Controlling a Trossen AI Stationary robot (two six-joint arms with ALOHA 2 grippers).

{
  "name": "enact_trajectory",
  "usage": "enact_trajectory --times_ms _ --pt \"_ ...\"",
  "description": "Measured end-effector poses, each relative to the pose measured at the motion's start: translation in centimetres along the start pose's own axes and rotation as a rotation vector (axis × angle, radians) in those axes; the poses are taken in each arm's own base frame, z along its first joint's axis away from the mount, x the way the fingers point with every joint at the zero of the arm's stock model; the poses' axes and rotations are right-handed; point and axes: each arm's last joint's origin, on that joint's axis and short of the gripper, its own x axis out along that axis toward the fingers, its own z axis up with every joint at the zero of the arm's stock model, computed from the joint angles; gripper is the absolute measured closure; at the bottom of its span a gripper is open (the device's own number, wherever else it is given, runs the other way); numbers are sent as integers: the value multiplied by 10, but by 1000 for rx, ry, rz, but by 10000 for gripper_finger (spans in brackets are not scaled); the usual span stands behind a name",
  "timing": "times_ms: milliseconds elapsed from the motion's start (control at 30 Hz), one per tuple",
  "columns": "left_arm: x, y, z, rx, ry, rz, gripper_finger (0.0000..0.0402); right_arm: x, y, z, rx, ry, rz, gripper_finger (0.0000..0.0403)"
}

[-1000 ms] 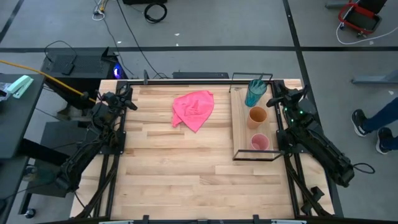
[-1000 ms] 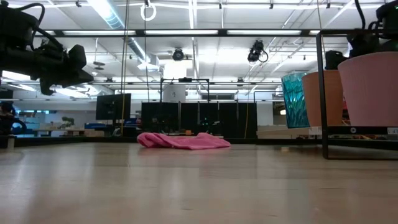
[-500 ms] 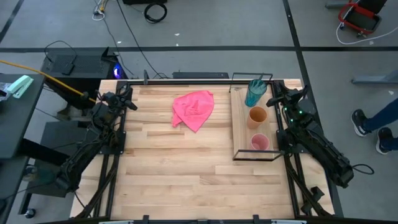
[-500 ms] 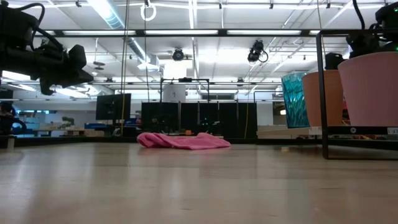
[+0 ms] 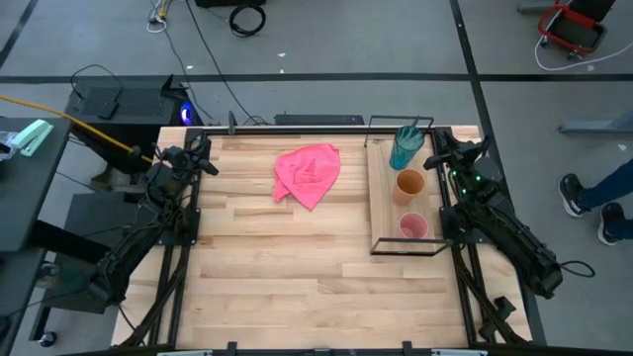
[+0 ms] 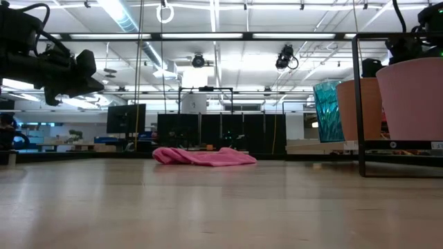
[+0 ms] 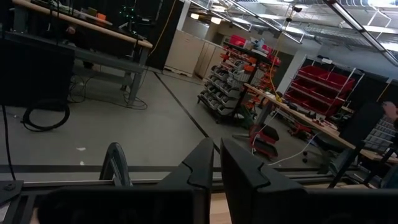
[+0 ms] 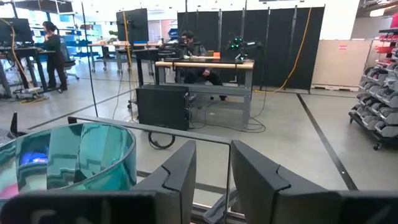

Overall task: Stack small to large cups/mugs on shelf
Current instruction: Return to Home Position

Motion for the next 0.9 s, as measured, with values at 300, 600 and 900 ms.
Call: enact_trajectory --times_ms 300,600,900 --pt "0 0 0 0 0 0 373 0 0 0 0 -1 0 294" --pt "0 0 0 0 1 0 365 0 0 0 0 -1 0 294" --pt "0 0 0 0 0 0 370 0 0 0 0 -1 0 294"
